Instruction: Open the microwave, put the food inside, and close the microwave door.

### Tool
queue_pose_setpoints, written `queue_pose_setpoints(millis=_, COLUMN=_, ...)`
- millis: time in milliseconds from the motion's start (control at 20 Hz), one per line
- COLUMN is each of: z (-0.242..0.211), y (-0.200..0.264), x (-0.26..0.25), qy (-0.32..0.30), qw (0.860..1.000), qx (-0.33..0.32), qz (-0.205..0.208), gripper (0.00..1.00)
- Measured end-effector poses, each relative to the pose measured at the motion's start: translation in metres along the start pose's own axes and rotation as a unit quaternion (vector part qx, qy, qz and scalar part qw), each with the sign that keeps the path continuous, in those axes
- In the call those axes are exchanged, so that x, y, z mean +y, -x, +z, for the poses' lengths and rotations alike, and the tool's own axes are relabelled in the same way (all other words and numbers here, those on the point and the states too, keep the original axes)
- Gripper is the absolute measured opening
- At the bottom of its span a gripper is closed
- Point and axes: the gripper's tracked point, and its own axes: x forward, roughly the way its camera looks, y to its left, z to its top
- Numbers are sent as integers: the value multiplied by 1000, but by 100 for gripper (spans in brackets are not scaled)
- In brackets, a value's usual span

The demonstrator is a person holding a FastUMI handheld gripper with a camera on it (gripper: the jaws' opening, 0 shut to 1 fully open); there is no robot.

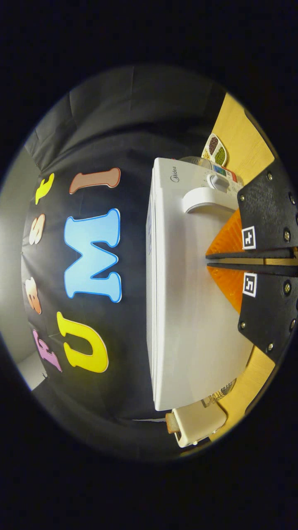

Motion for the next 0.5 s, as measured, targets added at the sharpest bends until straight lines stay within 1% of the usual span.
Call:
queue_pose_setpoints(millis=50, z=2, y=-8, x=-2, qy=11, qw=1000, qx=-13, qz=-4, gripper=7)
queue_pose_setpoints(millis=100, z=-6, y=-9, x=-2, qy=9, qw=1000, qx=-5, qz=0, gripper=7)
queue_pose_setpoints(millis=150, z=-1, y=-5, x=0, qy=13, qw=1000, qx=5, qz=-2, gripper=8)
queue_pose_setpoints(millis=250, z=-2, y=-1, x=-1, qy=1, qw=1000, qx=24, qz=9, gripper=7)
queue_pose_setpoints(millis=300, z=-2, y=7, x=1, qy=-14, qw=999, qx=37, qz=23, gripper=7)
queue_pose_setpoints(millis=350, z=4, y=15, x=1, qy=-22, qw=999, qx=38, qz=28, gripper=7)
queue_pose_setpoints(millis=500, z=26, y=53, x=0, qy=-9, qw=999, qx=24, qz=39, gripper=6)
